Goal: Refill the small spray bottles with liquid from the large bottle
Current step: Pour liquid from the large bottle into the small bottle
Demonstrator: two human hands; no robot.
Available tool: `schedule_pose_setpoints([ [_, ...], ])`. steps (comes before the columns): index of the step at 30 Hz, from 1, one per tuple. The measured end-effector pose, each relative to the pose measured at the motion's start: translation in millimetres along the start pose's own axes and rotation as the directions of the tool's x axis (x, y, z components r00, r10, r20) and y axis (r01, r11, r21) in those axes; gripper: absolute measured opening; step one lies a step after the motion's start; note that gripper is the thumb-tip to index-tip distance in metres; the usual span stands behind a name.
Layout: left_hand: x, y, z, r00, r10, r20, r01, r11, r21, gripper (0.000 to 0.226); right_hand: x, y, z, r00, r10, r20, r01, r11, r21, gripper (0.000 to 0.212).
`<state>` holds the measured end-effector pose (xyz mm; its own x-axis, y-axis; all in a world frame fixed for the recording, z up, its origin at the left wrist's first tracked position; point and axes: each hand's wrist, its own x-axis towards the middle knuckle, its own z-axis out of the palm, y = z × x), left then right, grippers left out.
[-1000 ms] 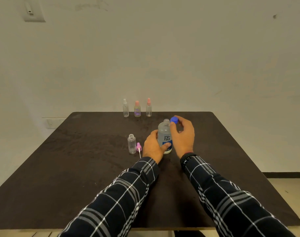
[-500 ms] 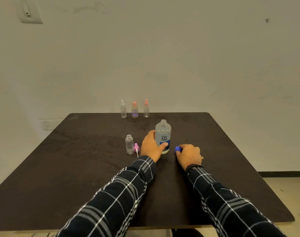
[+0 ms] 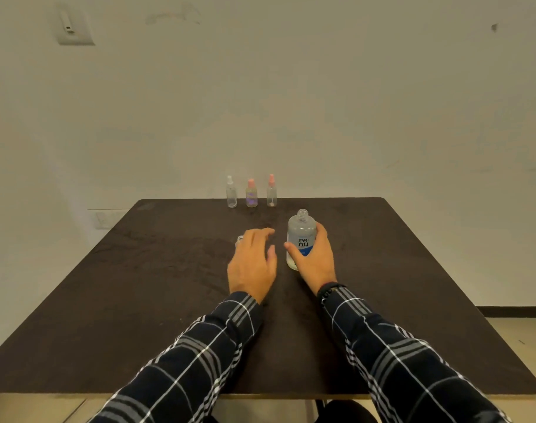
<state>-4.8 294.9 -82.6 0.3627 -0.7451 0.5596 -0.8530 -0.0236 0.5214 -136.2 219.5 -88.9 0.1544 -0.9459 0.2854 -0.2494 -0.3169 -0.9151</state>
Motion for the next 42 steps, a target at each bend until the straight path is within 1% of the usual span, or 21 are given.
schedule_pose_setpoints([
  [1, -1.5, -6.4, -4.8, 0.997, -0.016, -0.075, 0.016, 1.0, 0.003, 0.031, 0.3, -0.9, 3.6, 1.0, 0.013, -0.015, -0.013, 1.0, 0.018, 0.073],
  [2, -2.1, -13.8, -7.3, 0.988, -0.082, -0.134, 0.08, 0.997, -0.024, 0.029, 1.1, -1.4, 6.4, 0.999, 0.027, -0.028, -0.026, 0.999, 0.032, 0.074],
  [3, -1.8, -21.2, -10.2, 0.968, -0.183, -0.172, 0.173, 0.982, -0.072, 0.031, 2.4, -0.8, 9.5, 0.999, 0.041, -0.035, -0.039, 0.998, 0.043, 0.075],
  [4, -1.4, -29.4, -11.7, 0.942, -0.288, -0.174, 0.27, 0.956, -0.118, 0.036, 4.0, 0.9, 12.3, 0.998, 0.057, -0.039, -0.056, 0.997, 0.047, 0.077],
  [5, -0.7, -38.4, -11.7, 0.918, -0.369, -0.146, 0.35, 0.926, -0.141, 0.044, 5.9, 2.3, 14.5, 0.996, 0.075, -0.043, -0.073, 0.996, 0.042, 0.077],
  [6, 0.0, -47.3, -10.4, 0.903, -0.419, -0.09, 0.405, 0.903, -0.143, 0.053, 7.5, 3.2, 16.1, 0.995, 0.092, -0.048, -0.091, 0.995, 0.031, 0.077],
  [8, 1.7, -59.6, -6.2, 0.888, -0.456, 0.065, 0.46, 0.878, -0.131, 0.072, 10.3, 3.7, 17.4, 0.993, 0.107, -0.051, -0.107, 0.994, 0.005, 0.075],
  [9, 2.5, -62.5, -3.1, 0.882, -0.453, 0.128, 0.468, 0.873, -0.134, 0.079, 11.3, 3.4, 17.3, 0.993, 0.104, -0.048, -0.104, 0.994, -0.011, 0.074],
  [10, 3.4, -63.8, -0.1, 0.878, -0.449, 0.167, 0.473, 0.869, -0.147, 0.081, 12.2, 2.9, 17.2, 0.994, 0.097, -0.043, -0.098, 0.995, -0.03, 0.073],
  [11, 4.3, -64.3, 2.2, 0.878, -0.444, 0.181, 0.473, 0.865, -0.169, 0.076, 13.1, 2.5, 17.5, 0.996, 0.086, -0.035, -0.088, 0.995, -0.049, 0.073],
  [14, 7.2, -58.7, 2.3, 0.887, -0.422, 0.188, 0.455, 0.867, -0.203, 0.045, 15.4, 4.0, 18.8, 0.999, 0.04, -0.006, -0.041, 0.994, -0.097, 0.072],
  [15, 8.3, -57.4, 1.8, 0.889, -0.414, 0.196, 0.451, 0.867, -0.211, 0.037, 16.2, 4.9, 19.1, 1.0, 0.021, 0.005, -0.02, 0.993, -0.116, 0.072],
  [17, 9.7, -56.3, 2.6, 0.888, -0.399, 0.227, 0.447, 0.863, -0.234, 0.031, 17.7, 5.2, 18.0, 0.999, -0.029, 0.046, 0.036, 0.986, -0.16, 0.073],
  [20, 12.7, -55.0, 5.4, 0.886, -0.38, 0.266, 0.443, 0.863, -0.243, 0.028, 22.2, 5.0, 15.4, 0.989, -0.099, 0.112, 0.125, 0.958, -0.258, 0.07],
  [22, 15.8, -53.0, 7.2, 0.891, -0.359, 0.278, 0.425, 0.876, -0.229, 0.031, 24.9, 5.7, 14.7, 0.986, -0.113, 0.12, 0.148, 0.93, -0.337, 0.072],
  [26, 22.2, -51.7, 9.9, 0.887, -0.331, 0.323, 0.393, 0.908, -0.148, 0.052, 27.9, 6.5, 13.7, 0.985, -0.086, 0.149, 0.147, 0.869, -0.473, 0.08],
  [33, 27.3, -55.0, 9.0, 0.881, -0.315, 0.352, 0.388, 0.908, -0.158, 0.051, 32.3, 5.2, 11.6, 0.981, -0.08, 0.177, 0.169, 0.796, -0.581, 0.078],
  [42, 27.5, -56.2, 10.0, 0.882, -0.315, 0.352, 0.384, 0.912, -0.147, 0.051, 31.3, 3.5, 15.4, 0.97, -0.106, 0.22, 0.226, 0.734, -0.641, 0.074],
])
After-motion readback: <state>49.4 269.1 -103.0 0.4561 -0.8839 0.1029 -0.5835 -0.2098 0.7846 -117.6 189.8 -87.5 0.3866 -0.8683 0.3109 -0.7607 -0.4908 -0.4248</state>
